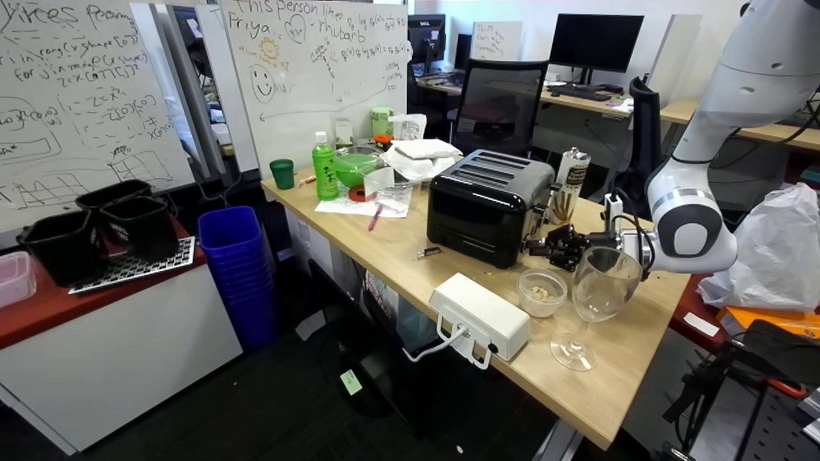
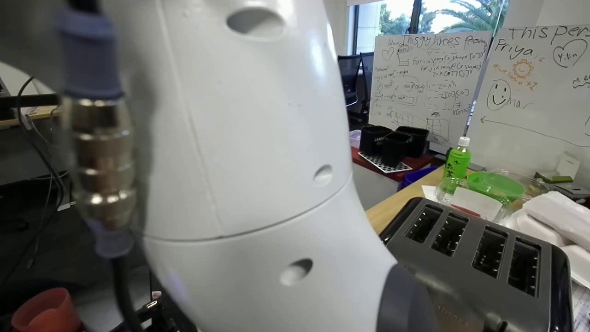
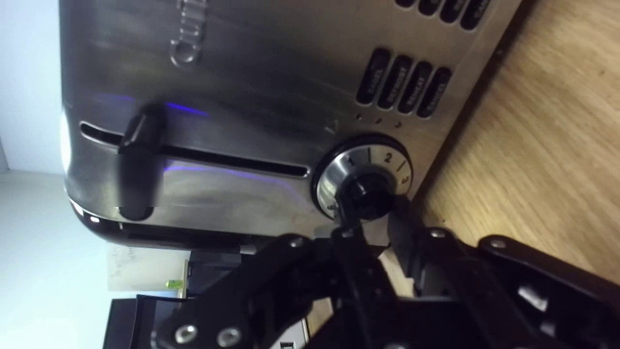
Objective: Turn the knob on the toaster clockwise
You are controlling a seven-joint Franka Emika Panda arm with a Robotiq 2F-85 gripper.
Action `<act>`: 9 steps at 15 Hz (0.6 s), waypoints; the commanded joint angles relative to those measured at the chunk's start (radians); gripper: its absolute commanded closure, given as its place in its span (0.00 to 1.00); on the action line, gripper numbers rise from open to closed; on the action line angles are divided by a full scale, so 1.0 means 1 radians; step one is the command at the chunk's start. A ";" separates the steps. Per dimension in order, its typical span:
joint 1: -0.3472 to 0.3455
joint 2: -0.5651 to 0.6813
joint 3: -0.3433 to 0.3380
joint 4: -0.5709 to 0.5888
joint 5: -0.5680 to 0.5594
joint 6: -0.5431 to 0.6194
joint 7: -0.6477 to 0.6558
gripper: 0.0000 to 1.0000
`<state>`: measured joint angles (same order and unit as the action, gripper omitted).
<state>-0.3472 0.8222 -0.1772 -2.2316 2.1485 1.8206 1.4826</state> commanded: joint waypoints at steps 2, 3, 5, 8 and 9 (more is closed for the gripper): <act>-0.028 0.000 0.011 0.020 0.026 -0.031 0.105 0.95; -0.029 0.000 0.011 0.020 0.031 -0.032 0.120 0.95; -0.032 0.000 0.012 0.019 0.038 -0.038 0.152 0.95; -0.039 0.002 0.016 0.017 0.045 -0.048 0.224 0.95; -0.039 0.002 0.016 0.017 0.049 -0.047 0.243 0.95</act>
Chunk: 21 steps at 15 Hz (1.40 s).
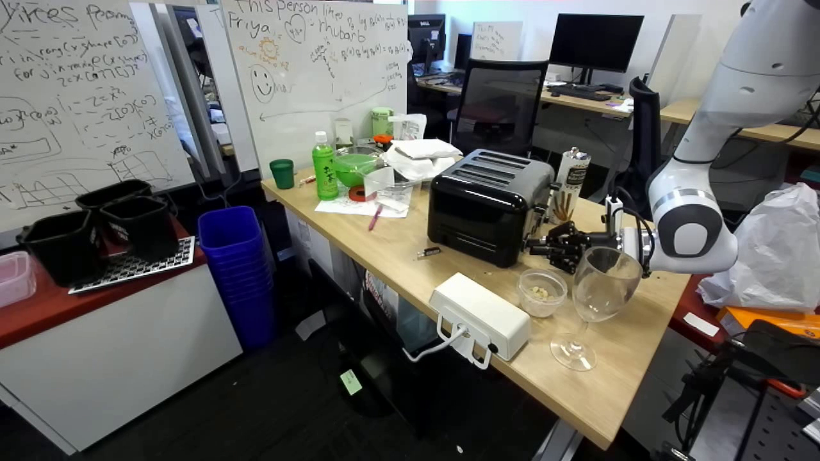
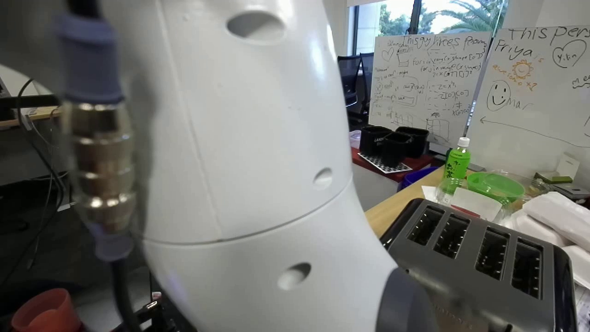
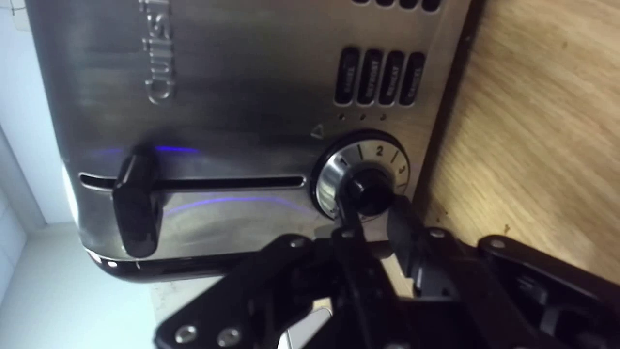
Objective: Turn the knob on the toaster clockwise
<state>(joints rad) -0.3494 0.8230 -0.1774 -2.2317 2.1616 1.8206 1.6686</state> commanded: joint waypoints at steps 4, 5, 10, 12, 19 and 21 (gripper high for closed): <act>-0.035 0.000 0.015 0.015 0.041 -0.054 0.126 0.95; -0.031 -0.001 0.013 0.015 0.041 -0.051 0.131 0.95; 0.008 -0.015 -0.020 0.013 0.048 0.002 -0.012 0.47; 0.009 -0.022 -0.029 0.015 0.074 0.007 -0.094 0.33; 0.001 -0.034 -0.026 0.001 0.105 0.002 -0.272 0.00; 0.000 -0.033 -0.025 -0.009 0.105 0.002 -0.298 0.00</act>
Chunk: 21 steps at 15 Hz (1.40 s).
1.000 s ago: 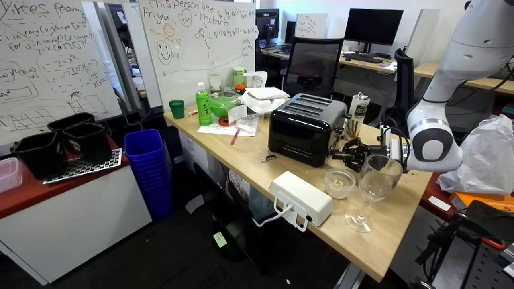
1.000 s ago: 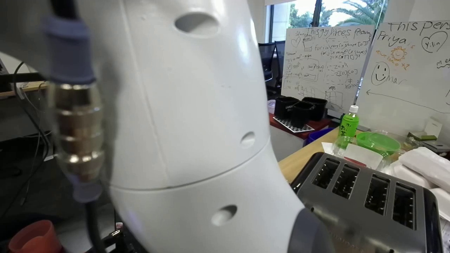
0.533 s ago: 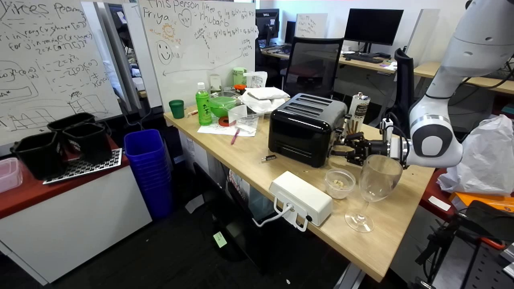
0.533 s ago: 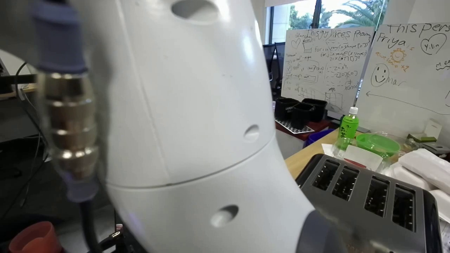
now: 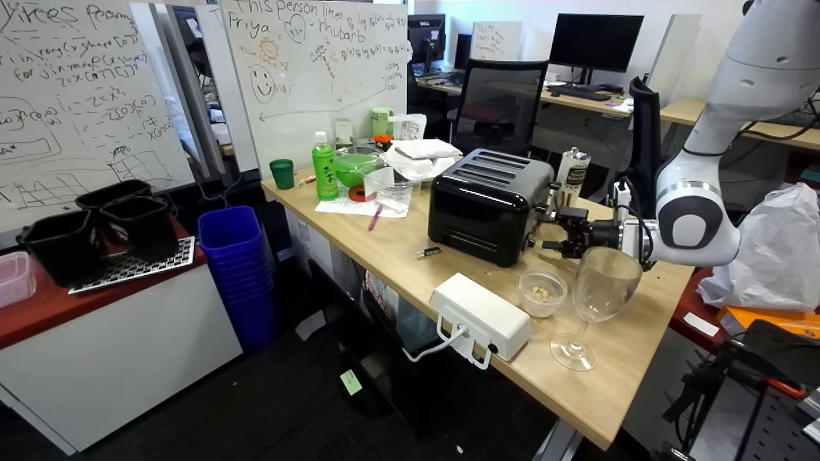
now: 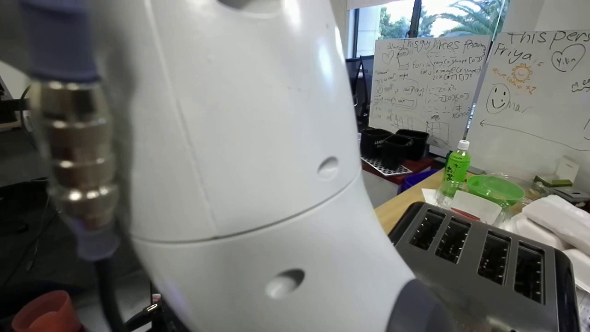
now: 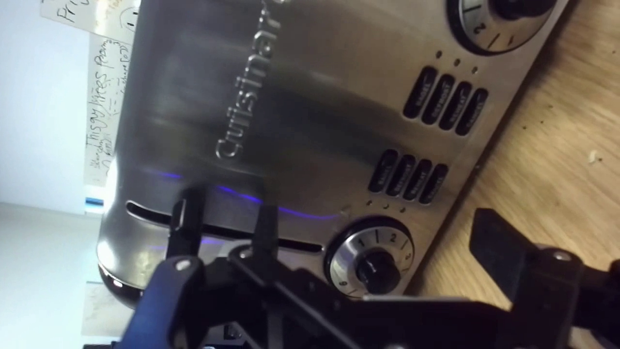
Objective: Turn the knob on the toaster clockwise
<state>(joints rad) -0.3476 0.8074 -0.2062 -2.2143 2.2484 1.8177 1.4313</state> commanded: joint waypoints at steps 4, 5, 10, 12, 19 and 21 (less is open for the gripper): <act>-0.001 -0.023 0.001 -0.046 0.015 0.003 -0.123 0.00; 0.002 -0.027 -0.002 -0.053 0.014 0.002 -0.152 0.00; 0.016 -0.087 -0.009 -0.111 0.017 0.001 -0.360 0.00; 0.015 -0.121 -0.008 -0.140 0.025 -0.002 -0.436 0.00; 0.000 -0.230 -0.004 -0.223 0.068 -0.029 -0.587 0.00; -0.002 -0.259 -0.004 -0.248 0.079 -0.040 -0.616 0.00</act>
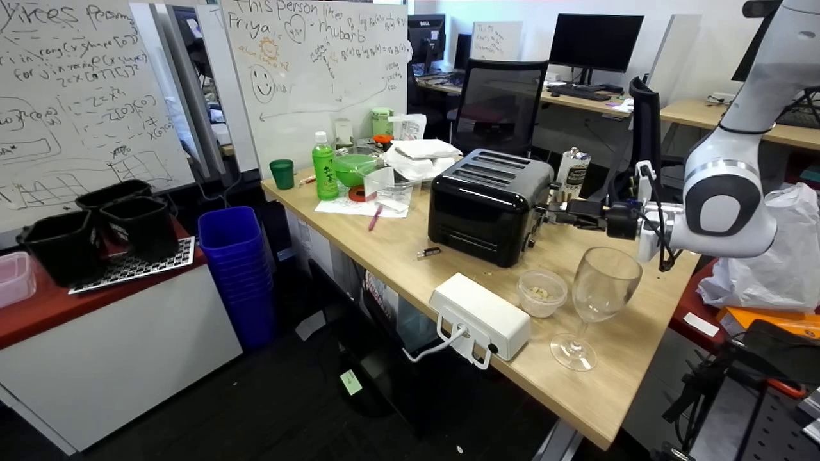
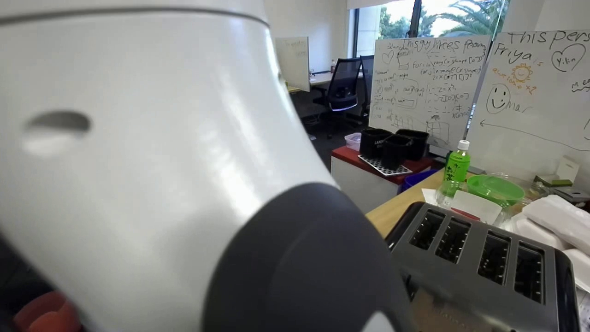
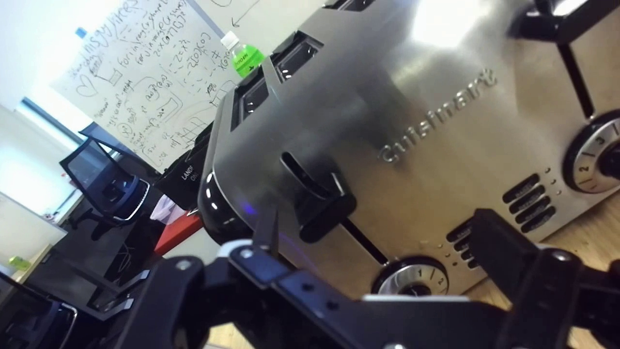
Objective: Turn the knob on the toaster clockwise
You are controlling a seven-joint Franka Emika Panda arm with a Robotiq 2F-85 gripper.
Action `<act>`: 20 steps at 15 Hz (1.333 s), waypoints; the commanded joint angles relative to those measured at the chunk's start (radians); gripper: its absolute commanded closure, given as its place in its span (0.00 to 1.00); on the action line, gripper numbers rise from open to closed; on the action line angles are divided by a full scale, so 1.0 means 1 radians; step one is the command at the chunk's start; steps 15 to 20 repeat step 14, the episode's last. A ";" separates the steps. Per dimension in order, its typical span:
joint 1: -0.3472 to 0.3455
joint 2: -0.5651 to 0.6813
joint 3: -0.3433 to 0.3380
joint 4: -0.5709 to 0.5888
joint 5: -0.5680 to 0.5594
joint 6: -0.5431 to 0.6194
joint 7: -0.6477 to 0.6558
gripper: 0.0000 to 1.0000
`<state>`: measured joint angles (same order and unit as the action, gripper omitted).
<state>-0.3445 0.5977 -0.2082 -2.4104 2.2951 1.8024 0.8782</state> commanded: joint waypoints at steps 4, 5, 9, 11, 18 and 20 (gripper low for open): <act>-0.005 -0.104 -0.006 -0.098 0.045 -0.045 -0.125 0.00; -0.002 -0.115 -0.010 -0.107 0.033 -0.051 -0.145 0.00; -0.001 -0.104 -0.008 -0.096 0.018 -0.045 -0.137 0.00; -0.001 -0.105 -0.008 -0.098 0.018 -0.046 -0.141 0.00; -0.001 -0.105 -0.008 -0.098 0.018 -0.047 -0.142 0.00; -0.001 -0.105 -0.008 -0.098 0.018 -0.047 -0.142 0.00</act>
